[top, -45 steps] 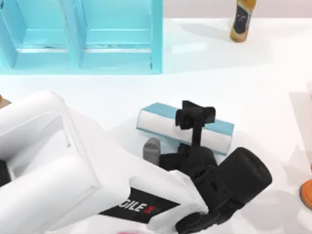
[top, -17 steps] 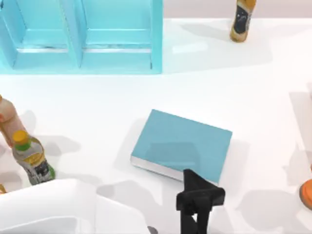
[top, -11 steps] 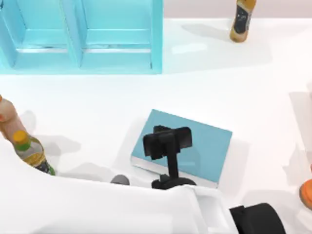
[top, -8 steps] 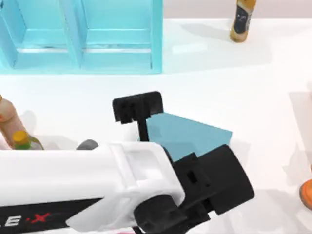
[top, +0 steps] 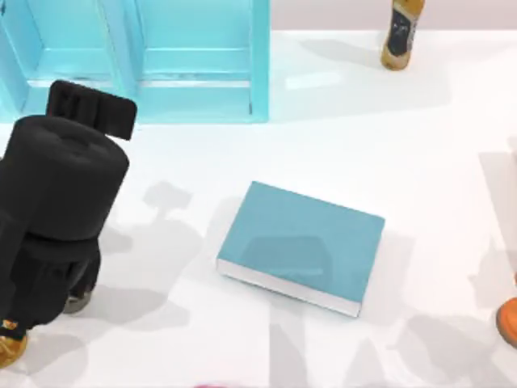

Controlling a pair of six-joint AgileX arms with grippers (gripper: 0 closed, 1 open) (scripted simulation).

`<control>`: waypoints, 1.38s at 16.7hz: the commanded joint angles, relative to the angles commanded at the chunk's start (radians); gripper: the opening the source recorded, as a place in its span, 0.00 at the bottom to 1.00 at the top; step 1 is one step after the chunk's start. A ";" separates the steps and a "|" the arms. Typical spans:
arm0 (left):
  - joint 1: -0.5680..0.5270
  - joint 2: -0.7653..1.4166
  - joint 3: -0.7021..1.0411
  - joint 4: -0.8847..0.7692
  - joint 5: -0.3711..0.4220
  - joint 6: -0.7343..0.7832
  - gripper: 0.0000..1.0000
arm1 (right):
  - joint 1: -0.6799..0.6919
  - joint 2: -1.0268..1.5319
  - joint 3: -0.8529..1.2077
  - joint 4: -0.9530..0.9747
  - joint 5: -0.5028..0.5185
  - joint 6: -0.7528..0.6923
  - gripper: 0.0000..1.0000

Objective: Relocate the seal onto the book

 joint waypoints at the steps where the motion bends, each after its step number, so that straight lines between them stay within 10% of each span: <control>1: 0.058 -0.077 -0.052 0.037 0.054 0.154 1.00 | 0.000 0.000 0.000 0.000 0.000 0.000 1.00; 12: 0.648 -0.820 -0.613 0.353 0.574 1.479 1.00 | 0.000 0.000 0.000 0.000 0.000 0.000 1.00; 23: 0.790 -0.995 -0.735 0.428 0.684 1.725 1.00 | 0.000 0.000 0.000 0.000 0.000 0.000 1.00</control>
